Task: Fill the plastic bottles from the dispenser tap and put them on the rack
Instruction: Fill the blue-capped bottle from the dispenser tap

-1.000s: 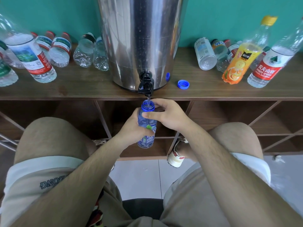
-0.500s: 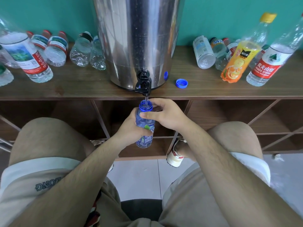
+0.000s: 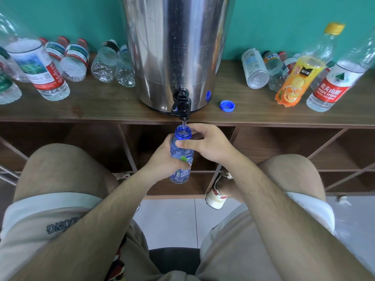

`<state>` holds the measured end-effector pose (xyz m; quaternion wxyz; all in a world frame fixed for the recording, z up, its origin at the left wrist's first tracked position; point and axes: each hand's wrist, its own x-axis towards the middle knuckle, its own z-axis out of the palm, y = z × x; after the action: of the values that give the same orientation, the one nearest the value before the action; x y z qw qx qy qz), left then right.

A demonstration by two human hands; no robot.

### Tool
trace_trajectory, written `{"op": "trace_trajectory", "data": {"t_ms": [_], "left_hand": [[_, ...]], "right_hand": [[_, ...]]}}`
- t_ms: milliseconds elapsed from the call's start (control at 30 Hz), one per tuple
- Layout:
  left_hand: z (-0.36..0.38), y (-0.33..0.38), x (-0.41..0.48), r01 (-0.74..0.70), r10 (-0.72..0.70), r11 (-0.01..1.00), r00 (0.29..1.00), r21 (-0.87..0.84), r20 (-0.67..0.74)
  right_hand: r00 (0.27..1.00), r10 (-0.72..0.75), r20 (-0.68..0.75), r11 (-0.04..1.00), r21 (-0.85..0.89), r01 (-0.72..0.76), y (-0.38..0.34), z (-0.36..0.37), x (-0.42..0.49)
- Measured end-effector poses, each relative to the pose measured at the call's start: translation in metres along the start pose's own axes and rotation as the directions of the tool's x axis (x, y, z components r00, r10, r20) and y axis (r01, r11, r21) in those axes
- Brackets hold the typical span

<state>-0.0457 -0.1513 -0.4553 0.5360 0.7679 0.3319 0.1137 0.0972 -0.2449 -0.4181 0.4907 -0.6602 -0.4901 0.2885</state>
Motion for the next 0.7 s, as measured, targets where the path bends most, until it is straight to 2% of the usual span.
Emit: {"op": "trace_trajectory", "data": {"t_ms": [700], "left_hand": [[0.0003,-0.0018,-0.0001,-0.007,0.007,1.000,1.000,0.005,0.002]], "right_hand": [[1.000,-0.019,0.001,1.000,-0.022,0.019,0.0030,0.0018,0.0010]]}}
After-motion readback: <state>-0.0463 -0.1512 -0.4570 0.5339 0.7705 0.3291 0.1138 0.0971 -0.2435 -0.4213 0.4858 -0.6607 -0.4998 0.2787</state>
